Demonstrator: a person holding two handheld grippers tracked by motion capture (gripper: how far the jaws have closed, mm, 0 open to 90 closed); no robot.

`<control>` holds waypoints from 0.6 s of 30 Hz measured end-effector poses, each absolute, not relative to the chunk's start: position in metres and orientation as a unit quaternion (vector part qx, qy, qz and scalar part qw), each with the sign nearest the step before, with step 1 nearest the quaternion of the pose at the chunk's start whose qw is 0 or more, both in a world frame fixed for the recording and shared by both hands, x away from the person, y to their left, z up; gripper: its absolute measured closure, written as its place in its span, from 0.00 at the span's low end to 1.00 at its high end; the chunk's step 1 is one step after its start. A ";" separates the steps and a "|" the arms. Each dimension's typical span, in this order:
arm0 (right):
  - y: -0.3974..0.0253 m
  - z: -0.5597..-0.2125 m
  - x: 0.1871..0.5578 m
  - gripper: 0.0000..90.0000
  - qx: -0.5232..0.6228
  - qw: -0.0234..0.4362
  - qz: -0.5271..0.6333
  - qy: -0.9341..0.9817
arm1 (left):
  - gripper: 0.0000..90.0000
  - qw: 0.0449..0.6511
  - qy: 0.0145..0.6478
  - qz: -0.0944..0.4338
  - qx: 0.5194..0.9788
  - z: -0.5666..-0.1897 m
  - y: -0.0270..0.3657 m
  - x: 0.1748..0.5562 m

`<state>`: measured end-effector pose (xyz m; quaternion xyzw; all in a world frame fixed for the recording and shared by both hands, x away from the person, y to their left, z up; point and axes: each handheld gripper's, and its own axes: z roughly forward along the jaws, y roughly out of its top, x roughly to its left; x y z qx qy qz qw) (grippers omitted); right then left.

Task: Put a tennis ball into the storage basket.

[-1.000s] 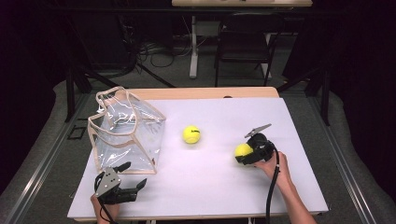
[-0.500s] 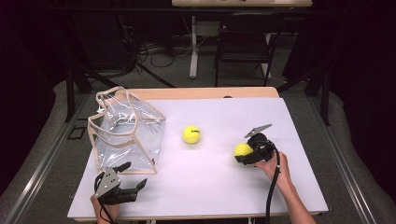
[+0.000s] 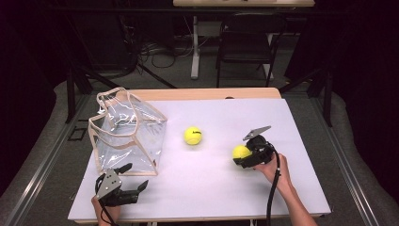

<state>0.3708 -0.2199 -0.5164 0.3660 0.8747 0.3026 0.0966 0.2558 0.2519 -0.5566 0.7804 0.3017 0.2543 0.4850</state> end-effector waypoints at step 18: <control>-0.205 -0.509 0.364 0.29 0.341 0.096 0.315 0.880 | 0.18 0.485 0.302 0.255 0.781 -0.556 0.252 0.255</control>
